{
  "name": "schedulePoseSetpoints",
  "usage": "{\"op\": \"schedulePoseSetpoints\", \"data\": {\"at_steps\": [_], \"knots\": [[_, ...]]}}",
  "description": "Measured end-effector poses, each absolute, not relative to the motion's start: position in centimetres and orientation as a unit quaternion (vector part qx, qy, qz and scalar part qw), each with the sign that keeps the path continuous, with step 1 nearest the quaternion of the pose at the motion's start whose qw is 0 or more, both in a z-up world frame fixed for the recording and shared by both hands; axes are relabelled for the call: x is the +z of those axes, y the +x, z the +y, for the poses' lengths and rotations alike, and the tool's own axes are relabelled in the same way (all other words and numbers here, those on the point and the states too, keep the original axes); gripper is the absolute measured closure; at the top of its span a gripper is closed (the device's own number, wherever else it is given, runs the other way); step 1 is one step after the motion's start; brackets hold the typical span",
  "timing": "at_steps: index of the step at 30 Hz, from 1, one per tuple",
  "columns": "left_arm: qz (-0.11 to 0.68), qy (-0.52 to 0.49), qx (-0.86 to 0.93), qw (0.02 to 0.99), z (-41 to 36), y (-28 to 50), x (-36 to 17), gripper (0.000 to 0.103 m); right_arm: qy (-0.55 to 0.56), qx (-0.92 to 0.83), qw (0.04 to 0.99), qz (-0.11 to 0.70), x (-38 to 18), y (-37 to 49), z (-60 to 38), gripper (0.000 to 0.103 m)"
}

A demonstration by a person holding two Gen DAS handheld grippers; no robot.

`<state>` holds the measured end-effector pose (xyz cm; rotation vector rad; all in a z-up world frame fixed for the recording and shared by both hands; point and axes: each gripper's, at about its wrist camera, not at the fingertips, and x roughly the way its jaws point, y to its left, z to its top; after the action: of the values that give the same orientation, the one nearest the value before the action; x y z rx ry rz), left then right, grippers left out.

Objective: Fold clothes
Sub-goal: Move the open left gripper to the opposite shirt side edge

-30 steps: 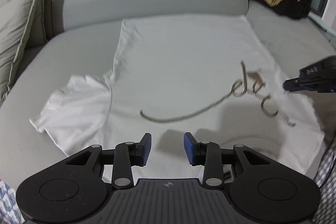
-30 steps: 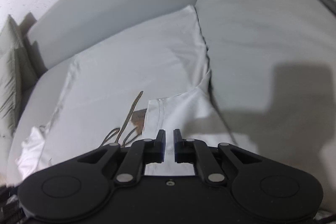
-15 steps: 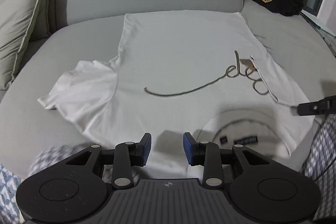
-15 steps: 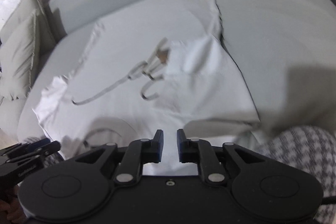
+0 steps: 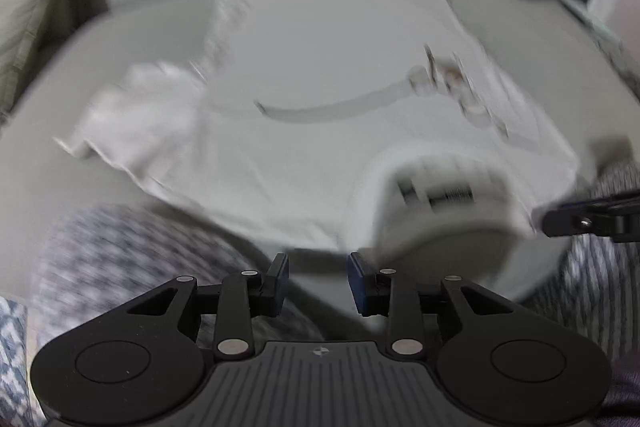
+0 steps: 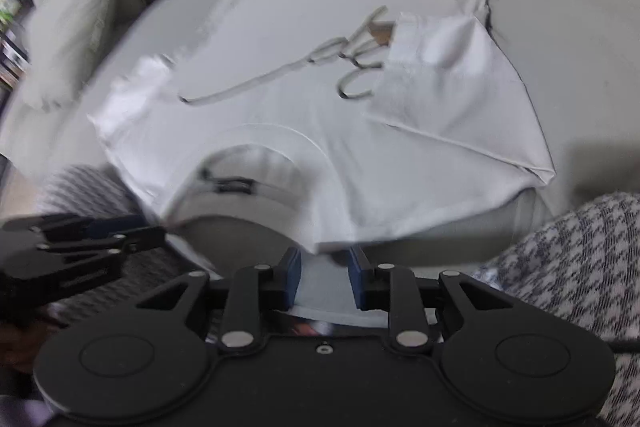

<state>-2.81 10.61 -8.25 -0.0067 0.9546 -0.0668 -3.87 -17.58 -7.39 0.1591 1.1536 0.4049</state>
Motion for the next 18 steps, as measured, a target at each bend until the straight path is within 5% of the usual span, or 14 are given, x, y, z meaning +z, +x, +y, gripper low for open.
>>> {"op": "schedulePoseSetpoints", "data": {"at_steps": [4, 5, 18], "knots": [[0.388, -0.055, 0.026, 0.920, 14.6, -3.0, -6.1, 0.067, 0.106, 0.194, 0.848, 0.482, -5.2, -2.8, -17.4, 0.040], [0.374, -0.069, 0.042, 0.924, 15.8, -2.9, -5.8, 0.065, 0.122, 0.192, 0.850, 0.476, -5.0, -2.2, -17.4, 0.037], [0.320, -0.365, 0.164, 0.859, 32.4, -2.0, -9.3, 0.067, 0.255, 0.200, 0.798, 0.509, -8.8, 1.3, -16.0, 0.038]]}}
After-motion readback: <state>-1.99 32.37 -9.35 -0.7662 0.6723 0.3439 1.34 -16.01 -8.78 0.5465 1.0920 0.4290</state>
